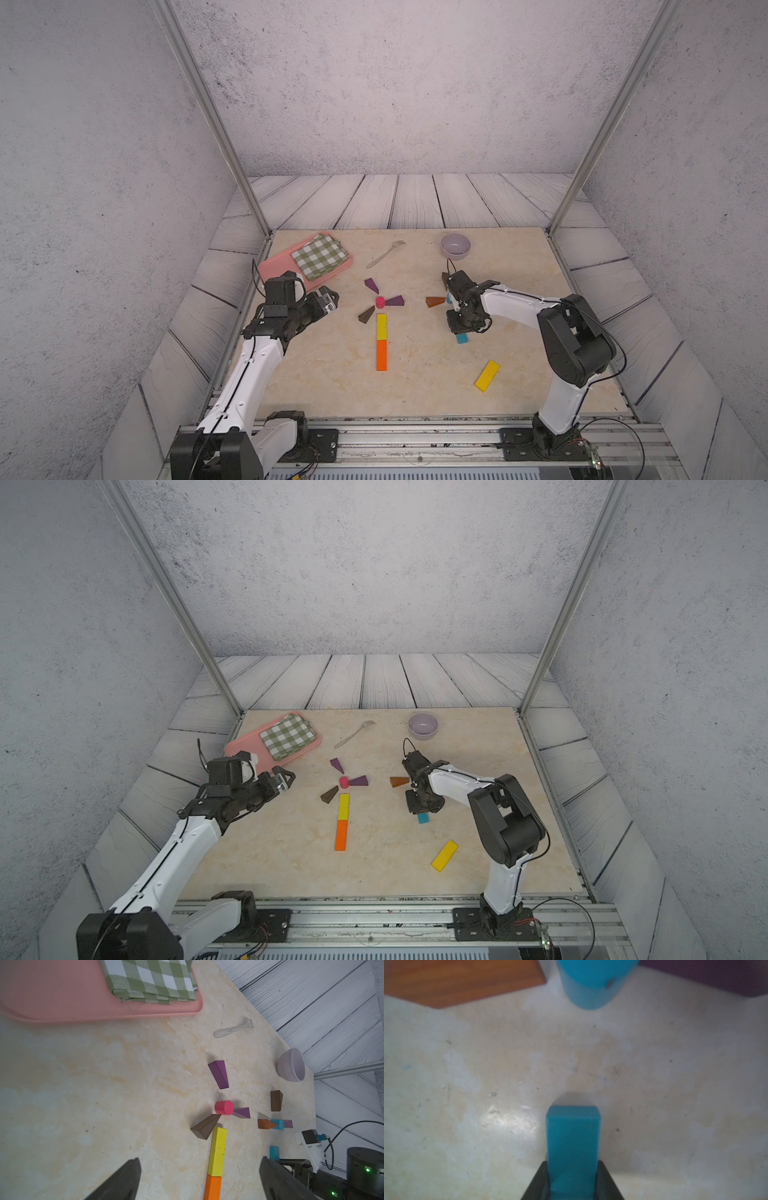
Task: Assemble a small pinwheel with building blocks
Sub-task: Assemble the building block at the center of the board.
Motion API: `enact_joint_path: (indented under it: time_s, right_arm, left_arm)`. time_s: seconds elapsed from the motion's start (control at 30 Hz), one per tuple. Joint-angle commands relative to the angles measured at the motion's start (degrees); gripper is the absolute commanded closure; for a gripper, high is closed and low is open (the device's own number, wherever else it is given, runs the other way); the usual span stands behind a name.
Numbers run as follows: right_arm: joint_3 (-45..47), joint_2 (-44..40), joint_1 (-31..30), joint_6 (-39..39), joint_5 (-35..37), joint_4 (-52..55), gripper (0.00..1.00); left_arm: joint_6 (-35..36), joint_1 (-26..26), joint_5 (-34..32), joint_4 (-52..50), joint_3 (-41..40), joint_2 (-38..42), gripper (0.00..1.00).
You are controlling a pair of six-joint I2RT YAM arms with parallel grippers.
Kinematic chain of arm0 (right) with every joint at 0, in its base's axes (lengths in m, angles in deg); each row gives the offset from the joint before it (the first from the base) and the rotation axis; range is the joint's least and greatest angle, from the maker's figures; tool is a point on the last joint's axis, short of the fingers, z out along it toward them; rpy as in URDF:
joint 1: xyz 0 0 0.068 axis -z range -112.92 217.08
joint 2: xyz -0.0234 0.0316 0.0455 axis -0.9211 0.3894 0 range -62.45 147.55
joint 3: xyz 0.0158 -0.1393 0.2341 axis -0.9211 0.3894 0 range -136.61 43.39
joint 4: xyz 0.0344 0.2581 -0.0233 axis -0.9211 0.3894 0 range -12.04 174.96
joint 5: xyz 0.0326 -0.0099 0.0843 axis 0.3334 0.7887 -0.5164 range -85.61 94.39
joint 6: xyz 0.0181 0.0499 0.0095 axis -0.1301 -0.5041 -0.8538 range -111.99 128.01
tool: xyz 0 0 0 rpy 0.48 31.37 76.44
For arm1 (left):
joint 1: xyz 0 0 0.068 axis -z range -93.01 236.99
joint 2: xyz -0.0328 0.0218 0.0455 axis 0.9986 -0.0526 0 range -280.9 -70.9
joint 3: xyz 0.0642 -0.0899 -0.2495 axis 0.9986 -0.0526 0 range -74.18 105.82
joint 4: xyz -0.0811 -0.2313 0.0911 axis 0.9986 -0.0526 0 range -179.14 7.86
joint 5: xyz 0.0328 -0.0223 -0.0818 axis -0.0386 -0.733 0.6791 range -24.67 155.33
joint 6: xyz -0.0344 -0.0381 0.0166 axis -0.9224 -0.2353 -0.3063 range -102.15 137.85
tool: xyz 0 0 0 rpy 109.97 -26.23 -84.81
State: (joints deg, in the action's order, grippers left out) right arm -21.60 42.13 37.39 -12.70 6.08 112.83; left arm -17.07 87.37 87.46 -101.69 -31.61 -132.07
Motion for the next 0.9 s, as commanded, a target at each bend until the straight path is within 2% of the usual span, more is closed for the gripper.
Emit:
enact_joint_path:
  time_s: [0.0,0.27,0.57,0.6,0.67,0.73,0.83,0.87]
  right_arm:
    - [-2.2,3.2,0.7,0.0,2.2,-0.3,0.67]
    - [-3.3,4.1,1.6,-0.2,2.1,-0.5,0.67]
    - [-3.2,4.1,2.5,0.9,-1.8,-1.8,0.64]
    - [-3.3,4.1,2.5,0.8,-2.5,-2.0,0.63]
    - [-3.6,4.5,2.5,0.4,-1.9,-1.6,0.52]
    - [-3.3,3.9,2.5,0.6,-2.1,-1.8,0.50]
    - [-4.4,2.1,2.5,0.3,-0.7,0.8,0.38]
    - [-5.2,1.5,2.4,0.0,0.4,2.7,0.38]
  left_arm:
    - [0.6,-0.7,-0.3,-0.6,0.0,-0.2,0.04]
    - [0.6,-0.8,-0.3,-0.5,-0.2,-0.3,0.04]
    - [0.5,-1.0,-0.1,-0.2,-0.3,-0.5,0.04]
    - [0.5,-1.1,-0.1,-0.2,-0.3,-0.5,0.04]
    - [0.6,-1.2,-0.1,-0.3,-0.2,-0.7,0.04]
    - [0.6,-1.2,-0.1,-0.2,-0.3,-0.6,0.04]
    - [0.6,-1.3,0.1,-0.2,-0.2,-0.8,0.04]
    - [0.6,-1.3,0.1,-0.2,-0.2,-0.8,0.04]
